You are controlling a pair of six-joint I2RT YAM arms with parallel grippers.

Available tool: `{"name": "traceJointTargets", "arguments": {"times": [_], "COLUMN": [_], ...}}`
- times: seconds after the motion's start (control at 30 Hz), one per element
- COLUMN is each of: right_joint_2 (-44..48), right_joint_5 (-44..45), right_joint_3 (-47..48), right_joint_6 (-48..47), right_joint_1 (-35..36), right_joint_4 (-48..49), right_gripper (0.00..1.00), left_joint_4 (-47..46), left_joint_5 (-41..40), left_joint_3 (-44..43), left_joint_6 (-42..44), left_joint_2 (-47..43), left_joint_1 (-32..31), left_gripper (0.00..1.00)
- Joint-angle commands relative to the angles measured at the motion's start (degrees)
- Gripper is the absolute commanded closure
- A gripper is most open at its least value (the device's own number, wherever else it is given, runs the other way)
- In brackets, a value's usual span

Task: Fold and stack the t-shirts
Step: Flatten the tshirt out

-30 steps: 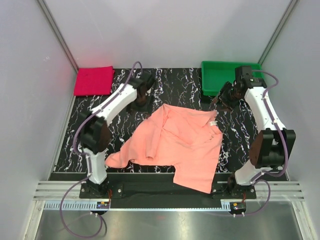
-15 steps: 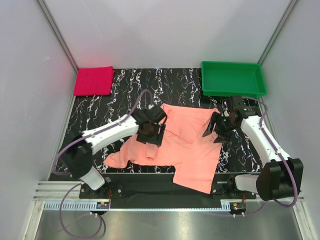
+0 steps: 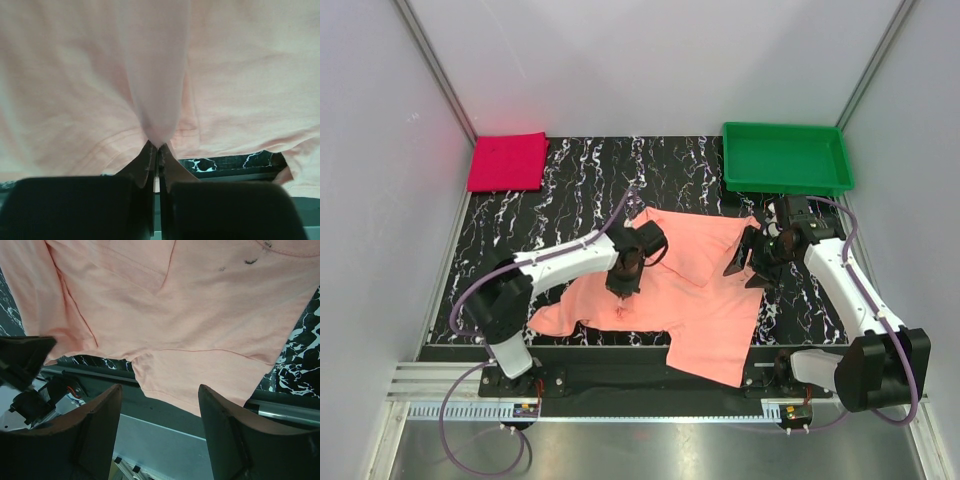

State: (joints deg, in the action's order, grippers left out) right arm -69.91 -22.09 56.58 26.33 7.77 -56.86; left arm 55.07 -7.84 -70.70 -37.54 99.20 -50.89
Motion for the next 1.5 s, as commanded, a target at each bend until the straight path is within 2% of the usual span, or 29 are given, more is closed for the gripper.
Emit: {"name": "traceJointTargets", "arguments": {"times": [0.0, 0.07, 0.17, 0.2, 0.23, 0.27, 0.3, 0.33, 0.4, 0.47, 0.5, 0.57, 0.67, 0.7, 0.77, 0.83, 0.93, 1.0, 1.07, 1.1, 1.17, 1.3, 1.4, 1.47], "right_joint_2": [1.27, 1.35, 1.35, 1.44, 1.53, 1.44, 1.36, 1.27, 1.18, 0.57, 0.22, -0.49, -1.54, -2.07, -4.00, -6.36, -10.40, -12.87, -16.74, -19.27, -21.22, -23.43, -25.09, -27.29], "right_joint_5": [-0.85, -0.94, -0.85, -0.94, -1.29, -1.38, -1.55, -1.38, -0.86, -0.59, -1.02, -2.43, -3.40, -3.14, -2.09, 0.01, 2.47, 4.32, 8.01, 9.68, 11.62, 15.84, 17.60, 19.97], "right_joint_3": [1.52, 1.52, 1.70, 1.87, 1.87, 1.87, 1.96, 1.87, 1.87, 1.26, 0.99, -0.15, -2.52, -3.13, -4.72, -5.42, -5.78, -5.43, -4.02, -2.54, -1.04, 0.11, 2.04, 7.82], "right_joint_6": [-0.75, -0.58, -0.05, 0.04, 0.13, 0.22, 0.13, -0.22, -0.84, -1.28, -1.10, -0.23, 1.44, 1.79, 3.90, 7.05, 11.18, 12.86, 14.89, 15.59, 16.38, 18.67, 15.87, 11.31], "right_joint_1": [0.23, 0.23, 0.31, 0.23, 0.31, 0.32, 0.23, 0.31, 0.40, 0.40, 0.40, 0.40, 0.58, 0.67, 0.67, 0.67, 0.67, 0.67, 0.67, 0.67, 0.67, -0.21, -1.18, -1.18], "right_joint_4": [0.52, 0.17, -0.35, -0.62, -0.71, -1.06, -1.15, -1.41, -1.50, -1.15, -0.71, 0.60, 3.15, 3.77, 6.22, 7.72, 12.37, 15.98, 18.27, 18.71, 18.37, 19.41, 21.79, 18.73], "right_gripper": [0.30, 0.31, 0.31, 0.30, 0.30, 0.31, 0.30, 0.31, 0.31, 0.30, 0.30, 0.30, 0.32, 0.32, 0.34, 0.39, 0.39, 0.41, 0.48, 0.56, 0.60, 0.59, 0.58, 0.55], "left_joint_4": [6.78, 9.34, 9.80, 8.23, 6.65, 4.72, 5.48, 6.88, 11.61, 11.38, 10.77, 8.23, 5.41, 4.44, 1.46, 0.39, 1.18, -1.27, -1.72, -2.15, -5.39, -10.41, -15.94, -15.96], "left_joint_5": [-12.80, -20.79, -25.99, -27.92, -31.24, -31.54, -31.89, -33.02, -33.82, -30.24, -28.31, -22.33, -12.40, -10.55, -3.70, -2.36, -2.88, -1.75, -1.57, -0.70, 1.23, 6.24, 5.38, 5.46], "left_joint_3": [-8.48, -12.79, -19.97, -22.01, -23.25, -26.39, -28.16, -29.83, -30.12, -25.04, -17.45, -9.41, 6.50, 9.23, 16.62, 19.53, 20.33, 20.69, 19.55, 19.37, 20.24, 19.64, 18.67, 13.06], "left_joint_6": [1.06, 4.21, 9.04, 10.28, 13.86, 15.38, 16.00, 15.31, 12.07, 9.00, 8.28, 5.83, 3.19, 1.96, -0.33, -4.44, -7.98, -6.94, -6.58, -6.41, -6.76, -7.37, -7.64, -6.06], "left_joint_2": [-7.78, -7.97, -7.44, -7.00, -6.83, -5.52, -4.46, -3.32, -2.69, -6.71, -8.91, -16.88, -24.82, -28.58, -31.77, -34.07, -35.56, -36.70, -35.31, -34.52, -30.76, -19.24, -11.06, -3.36], "left_joint_1": [2.80, 9.21, 21.68, 23.80, 26.09, 26.80, 27.25, 27.16, 27.08, 27.08, 27.08, 27.08, 27.16, 27.16, 27.16, 27.25, 27.60, 27.78, 27.95, 27.95, 28.04, 28.04, 28.39, 28.40], "left_gripper": [1.00, 1.00, 0.99, 0.91, 0.38, 0.21, 0.08, 0.04, 0.03, 0.05, 0.07, 0.14, 0.19, 0.28, 0.36, 0.37, 0.24, 0.24, 0.28, 0.30, 0.30, 0.31, 0.31, 0.31]}}
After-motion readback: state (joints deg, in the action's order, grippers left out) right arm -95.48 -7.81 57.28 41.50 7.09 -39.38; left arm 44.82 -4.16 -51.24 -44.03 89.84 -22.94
